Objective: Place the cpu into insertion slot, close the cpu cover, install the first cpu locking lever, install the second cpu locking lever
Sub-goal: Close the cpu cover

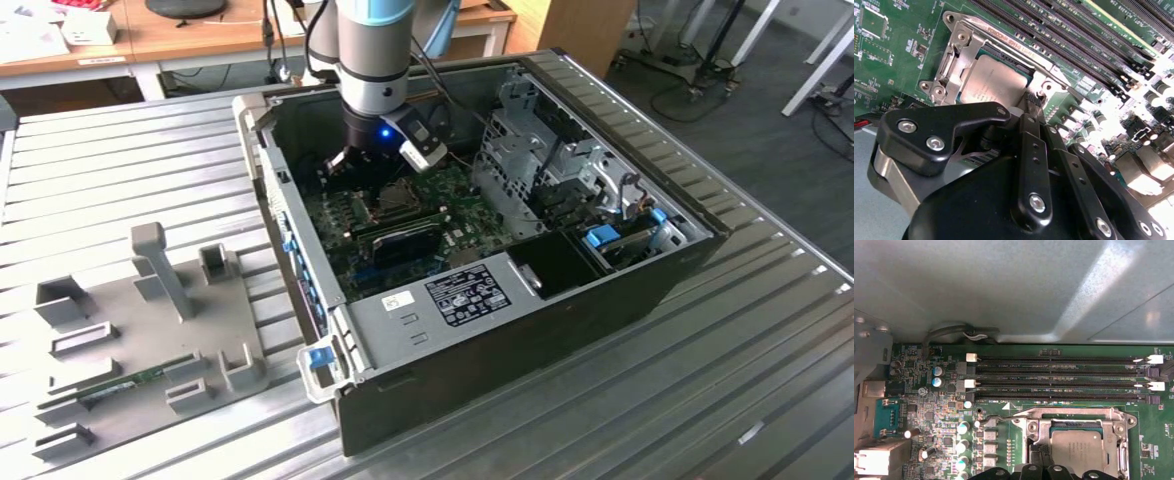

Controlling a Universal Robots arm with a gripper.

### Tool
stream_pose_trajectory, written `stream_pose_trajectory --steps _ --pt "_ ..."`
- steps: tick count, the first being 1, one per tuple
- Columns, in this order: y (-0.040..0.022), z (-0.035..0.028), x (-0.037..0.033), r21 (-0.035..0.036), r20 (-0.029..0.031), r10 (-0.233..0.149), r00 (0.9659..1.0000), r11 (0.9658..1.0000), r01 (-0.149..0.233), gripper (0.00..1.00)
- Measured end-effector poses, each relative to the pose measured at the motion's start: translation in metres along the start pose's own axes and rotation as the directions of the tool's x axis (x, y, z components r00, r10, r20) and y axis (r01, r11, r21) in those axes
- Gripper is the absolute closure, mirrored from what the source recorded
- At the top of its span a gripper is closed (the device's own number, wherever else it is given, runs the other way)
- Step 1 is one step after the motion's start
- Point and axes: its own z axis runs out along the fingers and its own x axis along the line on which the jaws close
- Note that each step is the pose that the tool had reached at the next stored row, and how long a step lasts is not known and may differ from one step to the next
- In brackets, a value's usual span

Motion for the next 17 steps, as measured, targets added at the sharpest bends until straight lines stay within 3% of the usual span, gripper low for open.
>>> stream_pose_trajectory --steps 17 --pt "-0.0005 0.0005 0.0004 0.0011 -0.0007 0.0 1.0 1.0 0.0 0.9"
